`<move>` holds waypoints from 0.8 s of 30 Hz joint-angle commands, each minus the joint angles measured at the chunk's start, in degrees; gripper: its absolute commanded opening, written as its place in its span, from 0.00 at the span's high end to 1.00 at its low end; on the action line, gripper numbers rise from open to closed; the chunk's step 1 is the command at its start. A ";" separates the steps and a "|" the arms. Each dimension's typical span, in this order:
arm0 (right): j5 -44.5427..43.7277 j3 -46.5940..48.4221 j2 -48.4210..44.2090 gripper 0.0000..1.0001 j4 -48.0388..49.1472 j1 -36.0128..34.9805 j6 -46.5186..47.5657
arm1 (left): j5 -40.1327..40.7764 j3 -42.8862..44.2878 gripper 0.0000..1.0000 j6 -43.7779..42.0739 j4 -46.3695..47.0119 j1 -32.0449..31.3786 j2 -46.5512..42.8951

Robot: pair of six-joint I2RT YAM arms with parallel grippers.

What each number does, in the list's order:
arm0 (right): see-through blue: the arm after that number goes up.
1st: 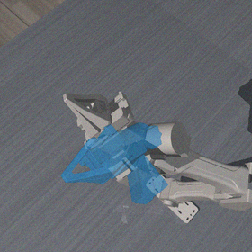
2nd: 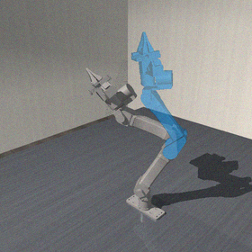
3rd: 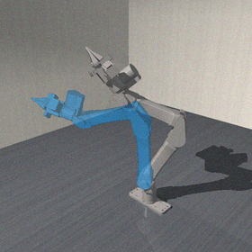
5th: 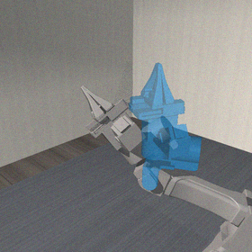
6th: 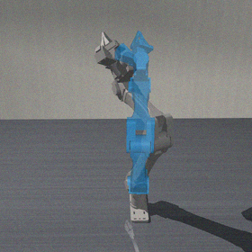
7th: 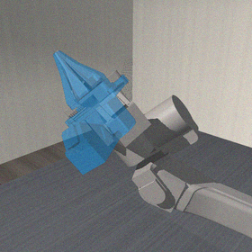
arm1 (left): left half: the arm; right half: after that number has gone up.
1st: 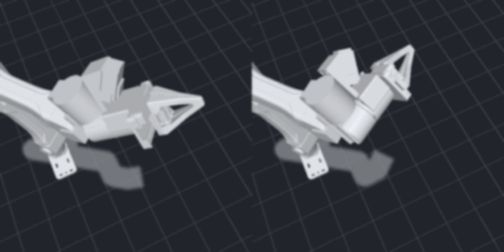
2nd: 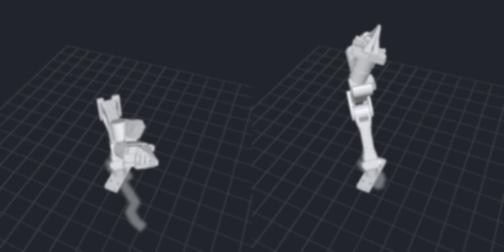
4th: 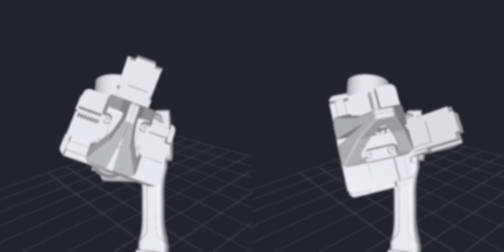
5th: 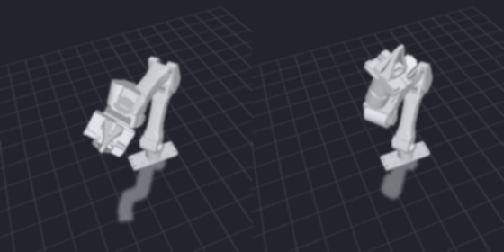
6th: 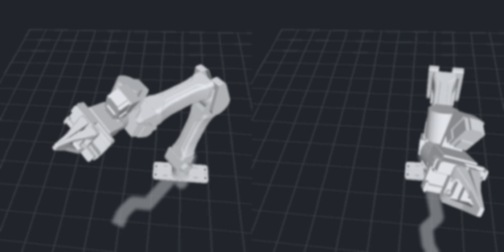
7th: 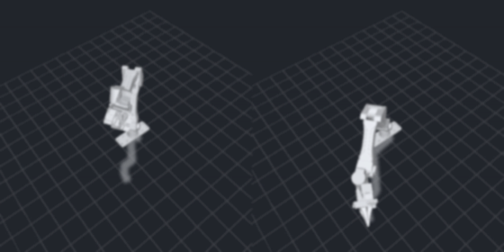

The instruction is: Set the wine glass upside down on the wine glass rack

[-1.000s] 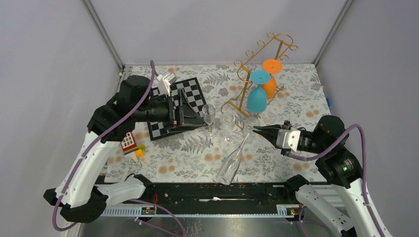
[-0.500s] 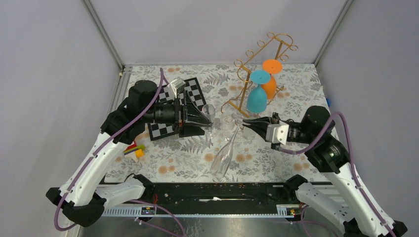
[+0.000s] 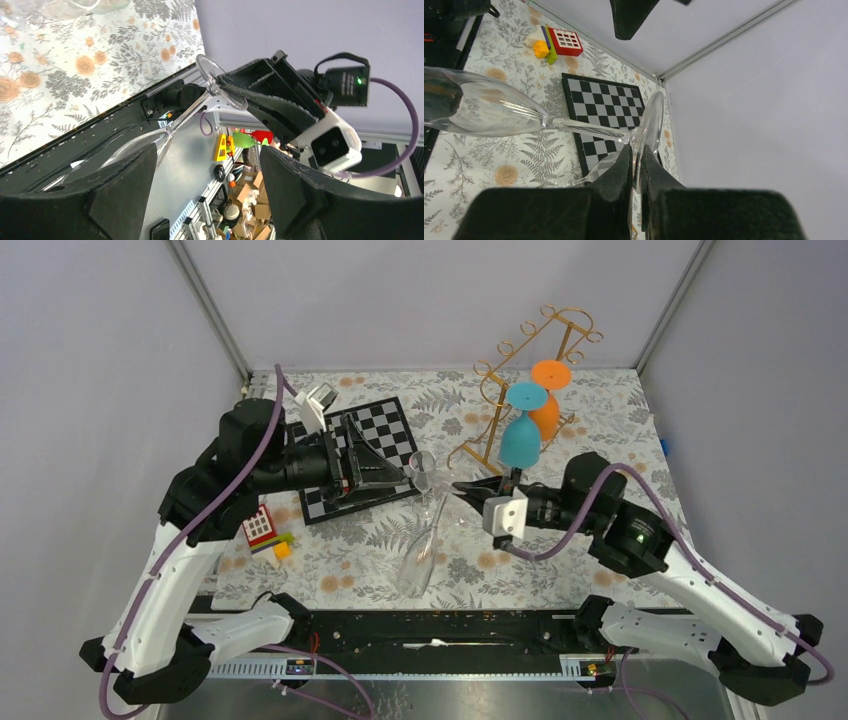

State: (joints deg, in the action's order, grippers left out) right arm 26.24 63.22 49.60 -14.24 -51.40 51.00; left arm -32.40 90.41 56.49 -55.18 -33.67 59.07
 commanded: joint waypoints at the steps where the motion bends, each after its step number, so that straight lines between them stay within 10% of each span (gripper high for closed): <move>1: -16.19 2.70 2.11 1.00 5.90 -7.59 6.03 | 5.01 0.86 0.23 -1.73 -3.06 0.53 -1.31; 11: -45.12 -1.70 6.84 1.00 20.22 -22.89 22.47 | 3.98 -2.21 0.27 -0.63 -3.13 0.70 -3.22; 24: -51.20 -3.04 10.33 1.00 22.92 -28.95 31.35 | -2.91 -4.67 0.35 3.67 5.97 0.66 -2.18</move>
State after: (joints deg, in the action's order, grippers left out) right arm -21.21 59.75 60.29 3.14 -79.22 79.02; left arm -32.58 86.32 58.08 -55.59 -33.28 57.14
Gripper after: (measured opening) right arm 0.055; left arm 0.653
